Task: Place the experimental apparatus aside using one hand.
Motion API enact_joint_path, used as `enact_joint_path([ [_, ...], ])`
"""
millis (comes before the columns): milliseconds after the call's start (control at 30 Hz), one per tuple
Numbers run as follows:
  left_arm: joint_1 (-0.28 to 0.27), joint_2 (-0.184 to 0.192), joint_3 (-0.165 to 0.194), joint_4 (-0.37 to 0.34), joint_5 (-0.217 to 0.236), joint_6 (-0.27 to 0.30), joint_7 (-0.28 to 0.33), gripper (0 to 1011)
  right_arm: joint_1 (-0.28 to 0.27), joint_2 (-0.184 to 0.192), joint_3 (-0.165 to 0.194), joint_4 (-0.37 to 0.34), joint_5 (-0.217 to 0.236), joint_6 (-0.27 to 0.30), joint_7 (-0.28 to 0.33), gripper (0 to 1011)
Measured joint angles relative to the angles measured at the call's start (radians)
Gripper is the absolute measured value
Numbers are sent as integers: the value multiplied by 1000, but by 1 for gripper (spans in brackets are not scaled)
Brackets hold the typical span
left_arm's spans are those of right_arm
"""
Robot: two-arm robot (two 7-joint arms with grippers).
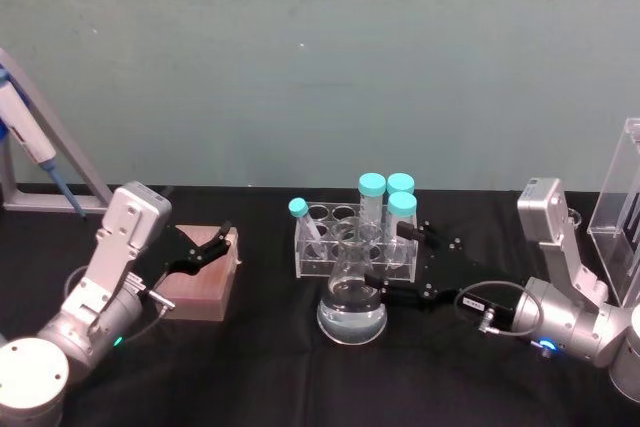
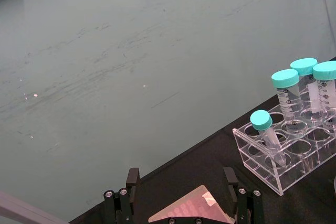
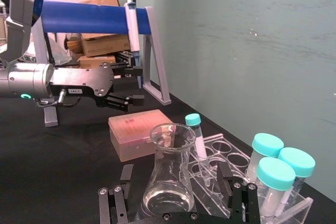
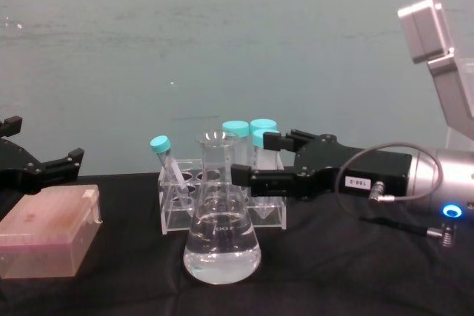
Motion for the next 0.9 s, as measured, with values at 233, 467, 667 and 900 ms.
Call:
enact_joint_path([
  [233,0,0,0,0,0,0,0,1000,20,-6,-19,26,9,-7,10,1000],
  [467,0,0,0,0,0,0,0,1000,46,-17,-36,58,11,-23,15,1000],
  [667,0,0,0,0,0,0,0,1000,61,-26,-46,77,12,-27,19,1000],
  [900,0,0,0,0,0,0,0,1000,78,-38,-55,104,13,-27,22,1000],
])
